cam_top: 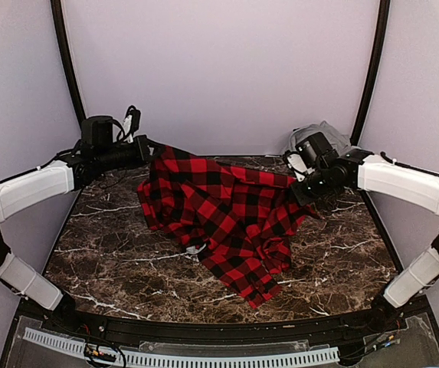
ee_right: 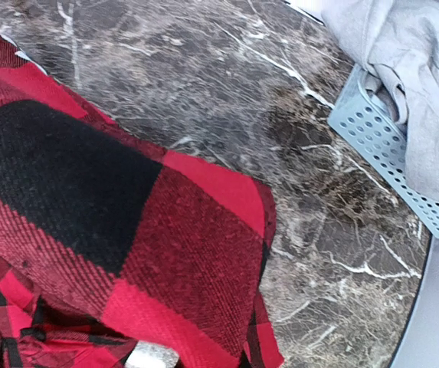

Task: Fold and stack the long sleeve shirts
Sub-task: Flatten out the crumpled shirt at the center of the board.

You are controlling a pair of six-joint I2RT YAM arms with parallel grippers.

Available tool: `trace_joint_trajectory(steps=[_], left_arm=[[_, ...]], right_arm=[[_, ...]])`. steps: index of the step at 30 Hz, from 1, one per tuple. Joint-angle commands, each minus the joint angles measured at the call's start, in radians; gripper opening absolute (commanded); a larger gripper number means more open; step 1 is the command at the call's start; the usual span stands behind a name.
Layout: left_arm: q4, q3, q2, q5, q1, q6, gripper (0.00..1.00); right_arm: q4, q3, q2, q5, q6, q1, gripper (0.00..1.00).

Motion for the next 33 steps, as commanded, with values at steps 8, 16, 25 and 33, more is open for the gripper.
trace_joint_trajectory(steps=[8,16,25,33], left_arm=[[-0.166,0.007,-0.065,0.020,0.032,0.086,0.00],[-0.167,-0.036,-0.069,0.008,0.032,0.099,0.00],[-0.160,0.013,-0.026,0.000,0.041,0.085,0.00],[-0.165,0.048,-0.002,0.010,0.048,0.082,0.00]], right_arm=[[0.177,-0.189,0.011,-0.116,0.041,-0.002,0.00],[0.245,-0.203,0.063,-0.097,0.035,0.002,0.06],[0.301,-0.272,0.058,-0.061,0.046,0.003,0.22],[0.360,-0.329,0.066,-0.007,0.062,0.002,0.27]])
